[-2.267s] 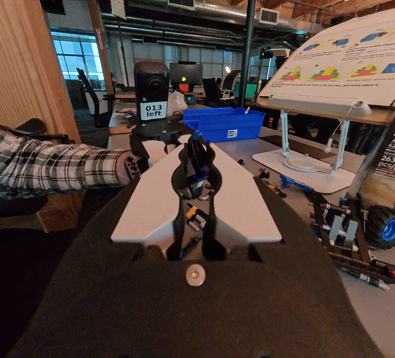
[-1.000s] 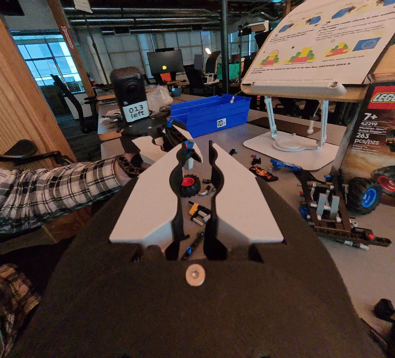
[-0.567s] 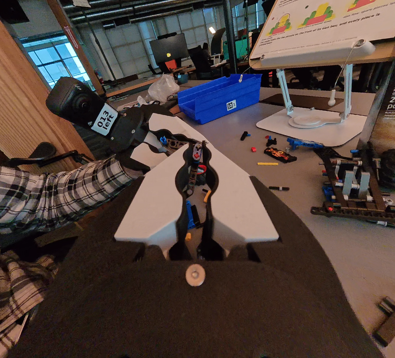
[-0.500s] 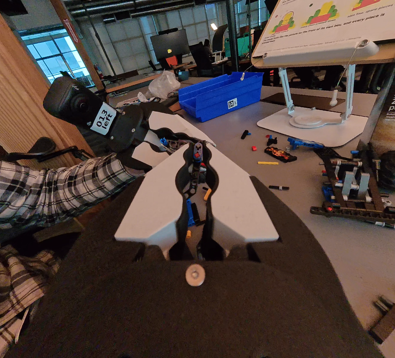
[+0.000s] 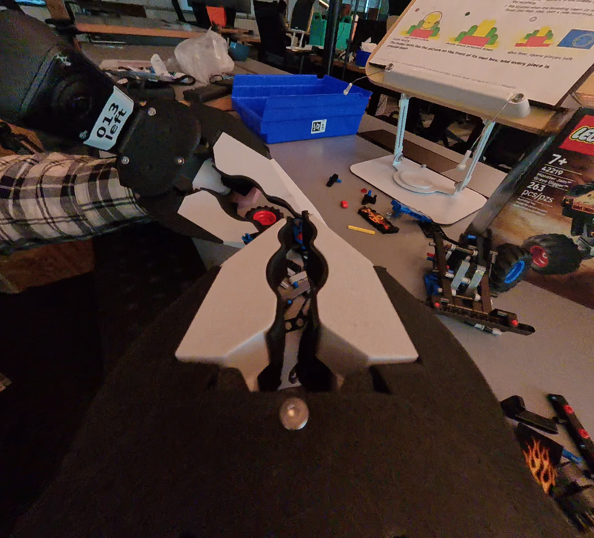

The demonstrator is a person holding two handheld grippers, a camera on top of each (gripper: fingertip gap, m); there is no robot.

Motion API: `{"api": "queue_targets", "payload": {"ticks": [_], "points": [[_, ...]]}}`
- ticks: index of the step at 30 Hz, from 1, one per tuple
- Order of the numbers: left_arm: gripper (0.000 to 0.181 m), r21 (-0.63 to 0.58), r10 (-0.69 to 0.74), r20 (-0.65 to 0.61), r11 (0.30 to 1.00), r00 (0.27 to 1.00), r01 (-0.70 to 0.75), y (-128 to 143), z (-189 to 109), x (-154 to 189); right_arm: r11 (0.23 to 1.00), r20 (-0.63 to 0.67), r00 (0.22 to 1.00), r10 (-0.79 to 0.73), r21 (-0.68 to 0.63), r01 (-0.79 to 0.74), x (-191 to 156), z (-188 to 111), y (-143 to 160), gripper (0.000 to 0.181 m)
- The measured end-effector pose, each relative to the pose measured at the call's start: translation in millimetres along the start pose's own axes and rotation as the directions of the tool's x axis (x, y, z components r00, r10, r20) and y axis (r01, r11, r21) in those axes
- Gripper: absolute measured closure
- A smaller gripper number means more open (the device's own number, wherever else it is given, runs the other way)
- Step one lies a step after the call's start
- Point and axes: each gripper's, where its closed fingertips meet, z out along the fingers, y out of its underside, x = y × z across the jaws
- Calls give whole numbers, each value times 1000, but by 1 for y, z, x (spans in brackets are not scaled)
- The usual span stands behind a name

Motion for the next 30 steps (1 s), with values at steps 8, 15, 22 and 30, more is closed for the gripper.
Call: {"api": "queue_targets", "payload": {"ticks": [8,15,22,30], "points": [[177,-78,-8,-64,997,998,3,18,12,11,983,44,997,-57,-172,64,24,-19,24,181],[177,-101,89,-80,990,993,-97,22,16,21,902,27,935,-352,-257,347,21,-10,48,169],[178,-141,217,-64,964,974,-224,25,20,24,706,197,776,-599,-327,628,13,-9,64,175],[177,-150,171,-76,972,982,-180,25,19,26,665,160,736,-658,-335,667,10,-7,62,177]]}}
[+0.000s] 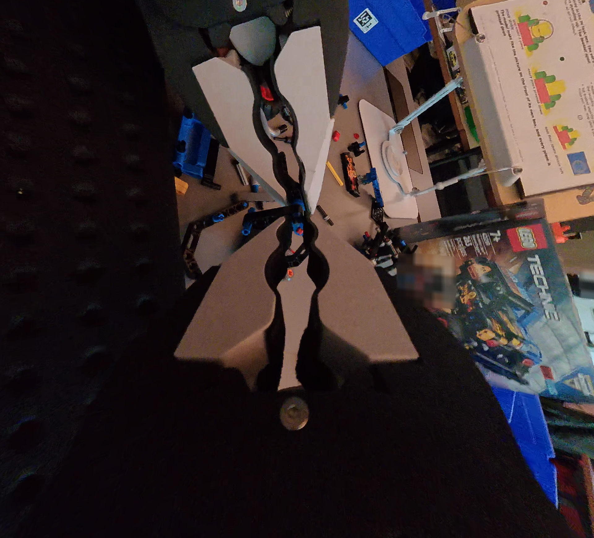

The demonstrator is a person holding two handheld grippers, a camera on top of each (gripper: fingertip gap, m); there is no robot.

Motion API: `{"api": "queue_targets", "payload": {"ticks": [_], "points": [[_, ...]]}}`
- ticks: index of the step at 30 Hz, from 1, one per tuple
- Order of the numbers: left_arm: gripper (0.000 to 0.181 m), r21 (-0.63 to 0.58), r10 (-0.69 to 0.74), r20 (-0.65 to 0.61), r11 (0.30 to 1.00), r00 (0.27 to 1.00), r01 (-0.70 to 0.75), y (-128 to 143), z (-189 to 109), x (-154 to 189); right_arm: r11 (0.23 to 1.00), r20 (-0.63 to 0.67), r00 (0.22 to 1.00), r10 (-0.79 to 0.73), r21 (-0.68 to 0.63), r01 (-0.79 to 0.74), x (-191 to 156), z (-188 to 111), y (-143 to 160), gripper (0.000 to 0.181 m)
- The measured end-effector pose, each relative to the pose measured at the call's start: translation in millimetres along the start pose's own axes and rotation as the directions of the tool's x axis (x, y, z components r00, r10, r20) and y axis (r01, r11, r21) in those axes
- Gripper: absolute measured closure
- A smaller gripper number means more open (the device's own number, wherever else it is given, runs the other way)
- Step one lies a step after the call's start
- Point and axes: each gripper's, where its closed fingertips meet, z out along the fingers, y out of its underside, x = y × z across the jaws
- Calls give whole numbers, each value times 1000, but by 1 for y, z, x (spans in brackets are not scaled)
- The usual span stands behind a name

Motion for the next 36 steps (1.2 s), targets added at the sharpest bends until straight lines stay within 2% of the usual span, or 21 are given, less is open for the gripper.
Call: {"api": "queue_targets", "payload": {"ticks": [10,15,26,27,28,29,30,31,33,34,36], "points": [[176,55,-52,-36,997,998,54,-7,-3,4,969,5,978,207,134,-206,-3,-11,-13,177],[178,105,-82,-34,991,996,86,-15,-9,2,920,30,946,324,224,-322,0,-23,-14,177],[178,167,-97,-105,979,990,114,-31,-13,15,882,48,917,395,258,-394,-11,-39,1,178],[179,140,-95,-91,984,991,107,-27,-13,13,881,42,915,401,255,-398,-11,-40,4,181],[179,75,-85,-71,993,994,91,-8,-11,10,879,19,910,414,252,-405,-6,-45,11,181],[179,100,-172,-107,978,979,183,-6,-15,6,863,12,898,439,271,-426,0,-54,16,181],[180,160,-229,-129,955,965,249,-18,-22,-1,852,45,893,448,282,-442,-1,-58,15,181],[180,187,-176,-107,963,979,193,-29,-22,-2,871,67,906,419,251,-421,-9,-52,13,181],[179,135,-126,-141,980,982,145,-28,-10,14,907,74,925,373,183,-380,-21,-33,16,181],[179,117,-101,-134,986,986,117,-23,-10,15,896,75,916,393,192,-400,-18,-33,16,181],[179,145,-138,-162,976,977,162,-21,-18,15,863,58,901,430,265,-429,-3,-42,13,180]]}}
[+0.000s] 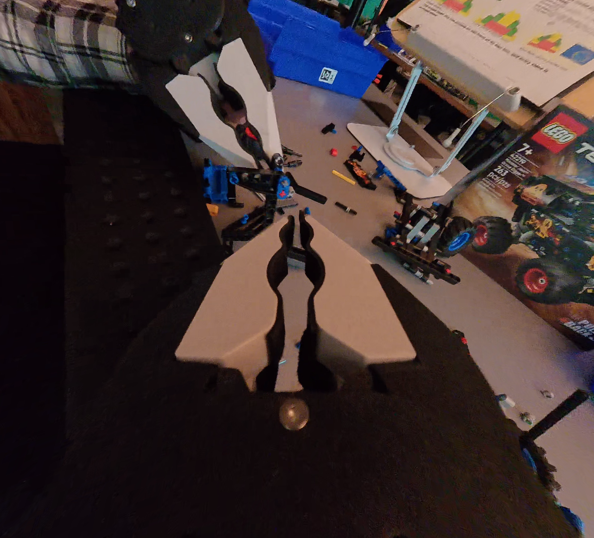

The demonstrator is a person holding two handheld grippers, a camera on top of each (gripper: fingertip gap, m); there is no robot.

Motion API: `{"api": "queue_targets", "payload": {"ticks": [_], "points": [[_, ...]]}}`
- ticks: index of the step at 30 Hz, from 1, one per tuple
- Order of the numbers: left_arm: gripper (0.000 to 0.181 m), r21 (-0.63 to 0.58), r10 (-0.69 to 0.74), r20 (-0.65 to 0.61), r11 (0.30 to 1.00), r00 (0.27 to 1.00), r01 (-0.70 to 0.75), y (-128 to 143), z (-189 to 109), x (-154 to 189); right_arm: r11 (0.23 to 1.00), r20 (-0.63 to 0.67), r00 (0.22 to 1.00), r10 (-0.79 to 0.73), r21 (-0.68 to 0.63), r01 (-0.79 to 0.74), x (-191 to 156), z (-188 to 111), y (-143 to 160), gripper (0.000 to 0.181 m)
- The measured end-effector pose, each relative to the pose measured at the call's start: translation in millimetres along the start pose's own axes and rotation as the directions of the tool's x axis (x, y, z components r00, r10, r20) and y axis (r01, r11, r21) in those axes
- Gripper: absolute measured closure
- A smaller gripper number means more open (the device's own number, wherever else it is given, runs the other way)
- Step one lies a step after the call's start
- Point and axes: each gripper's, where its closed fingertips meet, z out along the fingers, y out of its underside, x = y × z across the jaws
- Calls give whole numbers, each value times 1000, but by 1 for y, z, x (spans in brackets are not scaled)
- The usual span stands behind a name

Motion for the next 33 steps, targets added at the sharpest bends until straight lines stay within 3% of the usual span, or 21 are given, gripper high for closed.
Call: {"api": "queue_targets", "payload": {"ticks": [4,10,14,18,21,26,33], "points": [[180,8,42,-19,999,999,-42,-7,5,7,998,64,998,-26,-54,29,-9,15,6,167],[180,6,93,16,996,996,-93,-9,1,5,998,186,980,66,-28,-62,-18,19,-3,178],[178,30,65,11,997,998,-65,-11,-2,3,998,162,986,35,-56,-27,-17,20,3,181],[169,63,-76,-40,995,996,79,-10,-6,-3,998,164,986,1,-60,9,-19,21,4,181],[179,72,-74,-69,994,995,79,-12,-5,3,999,170,985,25,-44,-18,-18,21,1,181],[180,45,-102,-64,993,993,105,-5,-5,0,997,190,981,44,-75,-30,-21,12,5,168],[180,41,-97,-83,994,992,101,-5,-5,5,999,119,993,-21,-28,24,-13,10,-3,170]]}}
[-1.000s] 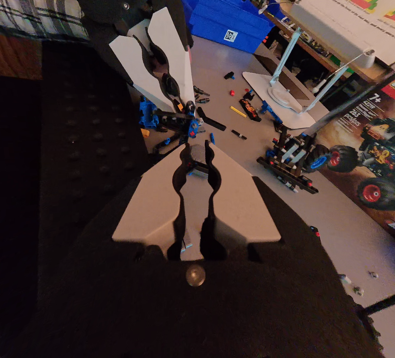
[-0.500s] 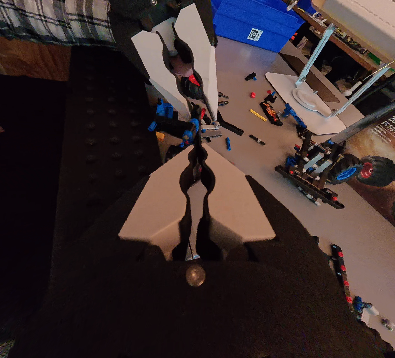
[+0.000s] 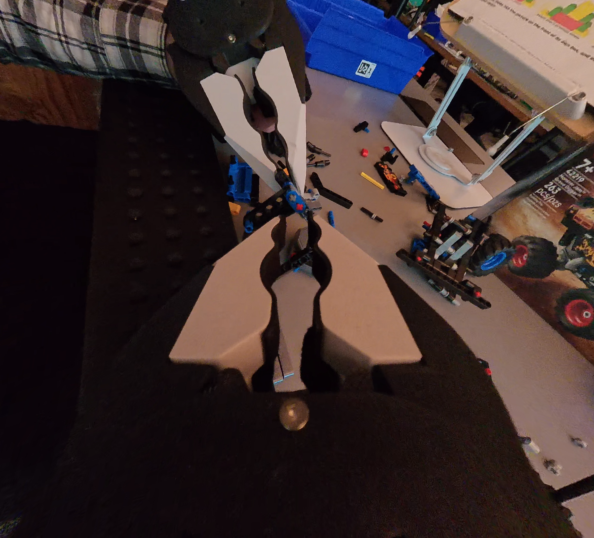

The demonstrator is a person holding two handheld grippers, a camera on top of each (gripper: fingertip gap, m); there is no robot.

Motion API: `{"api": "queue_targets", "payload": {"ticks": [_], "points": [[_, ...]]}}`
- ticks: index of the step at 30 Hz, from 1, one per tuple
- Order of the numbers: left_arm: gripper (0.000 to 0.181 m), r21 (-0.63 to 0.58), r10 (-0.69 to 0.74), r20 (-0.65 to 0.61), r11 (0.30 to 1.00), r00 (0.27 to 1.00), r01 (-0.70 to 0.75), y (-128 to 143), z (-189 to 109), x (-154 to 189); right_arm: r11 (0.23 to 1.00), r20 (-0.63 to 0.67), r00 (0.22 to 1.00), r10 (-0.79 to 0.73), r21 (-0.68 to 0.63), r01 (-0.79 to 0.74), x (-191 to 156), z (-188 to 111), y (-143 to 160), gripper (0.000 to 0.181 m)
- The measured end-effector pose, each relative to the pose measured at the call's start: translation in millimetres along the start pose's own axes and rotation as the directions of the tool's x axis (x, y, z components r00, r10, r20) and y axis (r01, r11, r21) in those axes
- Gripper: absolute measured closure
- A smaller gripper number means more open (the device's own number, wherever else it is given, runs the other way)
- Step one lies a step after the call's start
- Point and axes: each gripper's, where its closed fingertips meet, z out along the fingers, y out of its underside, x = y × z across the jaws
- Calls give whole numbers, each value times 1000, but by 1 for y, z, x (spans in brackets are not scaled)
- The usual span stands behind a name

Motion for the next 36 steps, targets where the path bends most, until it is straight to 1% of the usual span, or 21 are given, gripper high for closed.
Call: {"api": "queue_targets", "payload": {"ticks": [4,7,10,13,15,16,18,19,20,21,22,24,26,28,31,34,36], "points": [[180,-19,19,-13,1000,1000,-19,2,1,4,994,-10,994,-110,-19,110,-4,3,-5,168],[180,-22,27,-16,999,1000,-27,2,1,5,976,-10,976,-217,-32,217,-7,4,-9,175],[179,-40,33,-7,999,999,-33,6,-1,3,945,7,951,-309,-110,308,-8,8,-3,175],[179,-38,40,-7,998,999,-41,5,-2,4,933,29,943,-333,-136,333,-10,9,-3,176],[178,-24,38,11,999,999,-38,2,-4,0,933,20,942,-334,-139,333,-8,8,-5,177],[174,-8,34,22,999,999,-34,-1,-6,-1,939,19,948,-317,-131,317,-7,8,-5,177],[155,-1,27,55,1000,998,-27,-4,-8,-7,944,11,953,-304,-136,302,-4,7,-2,177],[142,5,38,60,999,997,-39,-6,-9,-6,946,13,956,-294,-137,293,-4,7,0,177],[137,16,50,62,999,997,-51,-9,-8,-4,949,18,958,-287,-132,287,-6,8,0,177],[137,21,70,45,997,997,-71,-11,-6,1,952,22,960,-281,-122,281,-7,9,0,177],[143,17,97,32,995,995,-98,-12,-4,6,955,30,962,-273,-110,274,-9,10,-1,177],[161,-16,139,10,990,990,-139,-8,1,13,956,30,962,-273,-108,274,-10,11,-2,177],[175,-31,150,25,988,988,-149,-6,3,11,957,38,962,-270,-104,272,-11,12,-1,177],[176,-33,138,20,990,990,-137,-5,2,10,956,26,962,-273,-99,275,-11,13,-2,178],[176,-70,157,42,986,987,-154,-1,3,9,949,-5,957,-291,-124,289,-10,14,0,178],[175,-63,144,32,988,989,-141,0,2,12,956,-19,962,-272,-123,268,-13,14,-1,178],[174,-47,143,11,989,990,-143,-2,2,17,971,-1,975,-221,-95,220,-17,11,-1,179]]}}
